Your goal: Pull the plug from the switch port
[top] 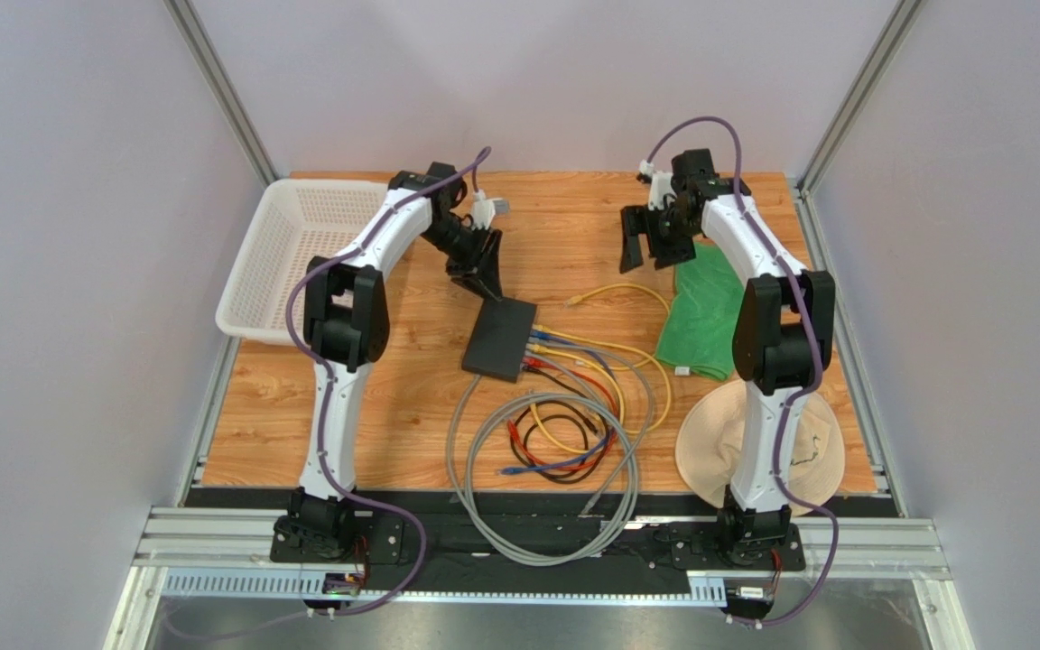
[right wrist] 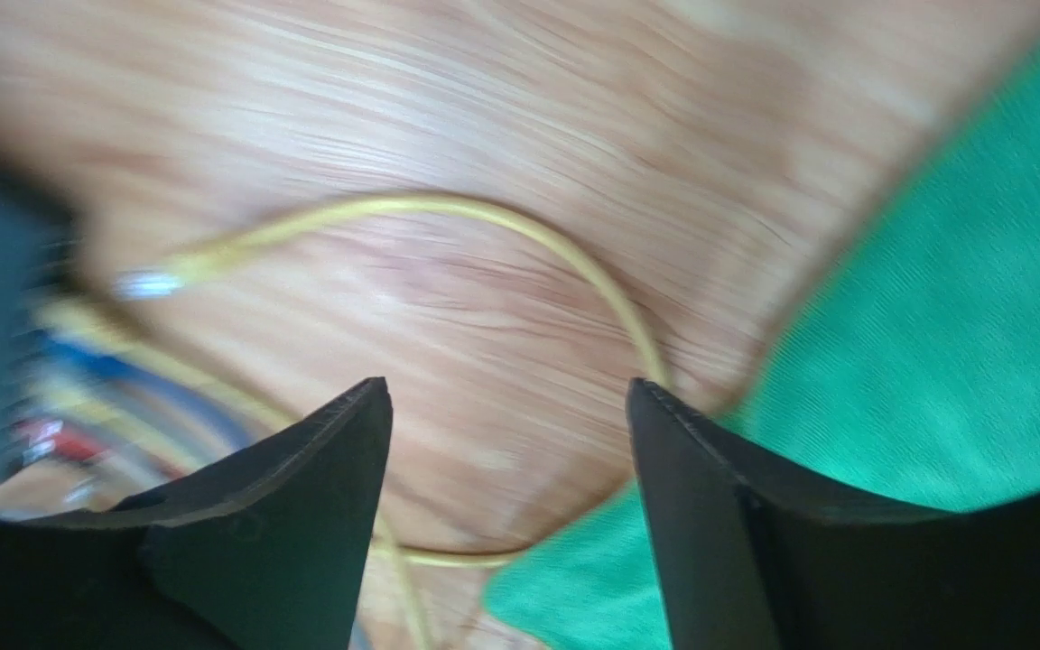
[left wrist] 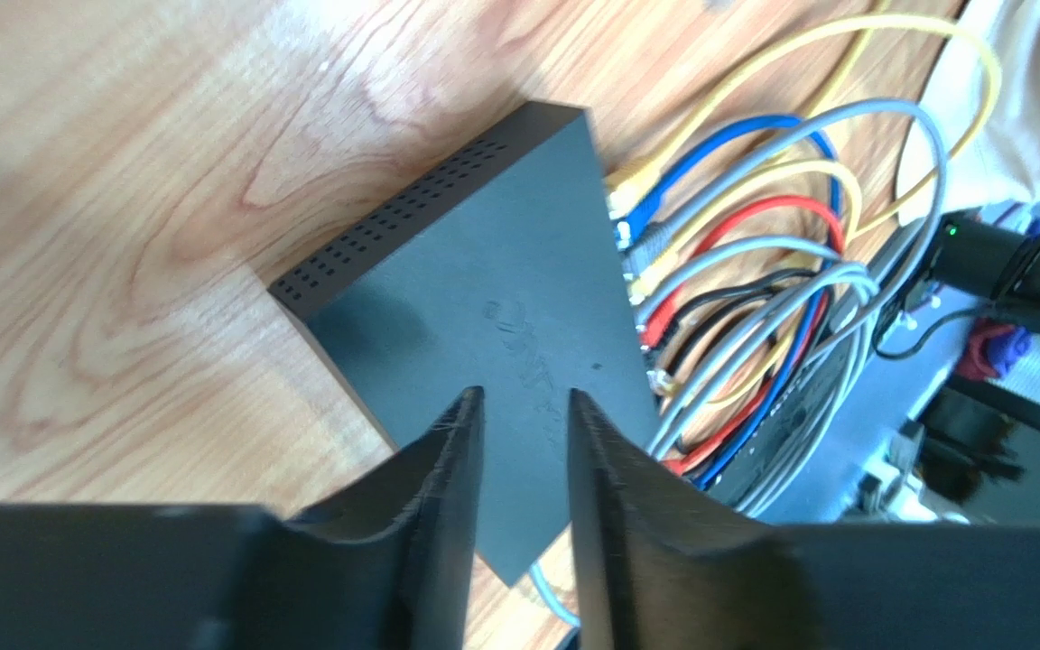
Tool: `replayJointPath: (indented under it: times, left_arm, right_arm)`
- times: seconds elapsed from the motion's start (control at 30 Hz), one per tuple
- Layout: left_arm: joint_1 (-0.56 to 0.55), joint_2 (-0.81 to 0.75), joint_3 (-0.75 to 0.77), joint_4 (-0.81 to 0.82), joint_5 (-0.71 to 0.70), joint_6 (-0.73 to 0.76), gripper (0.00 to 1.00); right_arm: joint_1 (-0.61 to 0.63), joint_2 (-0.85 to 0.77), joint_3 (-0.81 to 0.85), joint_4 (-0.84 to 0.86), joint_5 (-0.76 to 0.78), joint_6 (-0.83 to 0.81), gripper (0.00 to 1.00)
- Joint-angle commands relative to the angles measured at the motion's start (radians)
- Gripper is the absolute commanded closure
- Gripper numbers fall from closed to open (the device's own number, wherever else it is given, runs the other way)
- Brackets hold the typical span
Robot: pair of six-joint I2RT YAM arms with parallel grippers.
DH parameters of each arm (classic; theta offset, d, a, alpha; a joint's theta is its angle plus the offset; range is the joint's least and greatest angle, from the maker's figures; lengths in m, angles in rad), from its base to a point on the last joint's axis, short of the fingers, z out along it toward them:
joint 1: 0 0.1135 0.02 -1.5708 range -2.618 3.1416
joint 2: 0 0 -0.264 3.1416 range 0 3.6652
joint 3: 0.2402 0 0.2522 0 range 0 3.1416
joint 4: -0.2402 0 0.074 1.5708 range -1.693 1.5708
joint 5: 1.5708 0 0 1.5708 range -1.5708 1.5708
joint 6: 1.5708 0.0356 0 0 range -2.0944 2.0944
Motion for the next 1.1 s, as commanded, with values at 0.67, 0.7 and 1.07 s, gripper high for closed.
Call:
replayJointPath:
  times: [0.67,0.7,1.07]
  left_arm:
    - [0.044,-0.06,-0.09,-0.031,-0.029,0.045,0.4]
    - [0.039,-0.053,-0.08,-0.03,-0.038,0.045,0.41]
    - [0.019,0.033,-0.076,-0.033,-0.115,0.042,0.47]
  right_arm:
    - [0.177,0.109,-0.011,0.076,-0.63,-0.097,0.41]
    - [0.177,0.115,-0.013,0.082,-0.613,-0.092,0.41]
    - [0.19,0.195,-0.009,0.09,-0.591,-0.071,0.41]
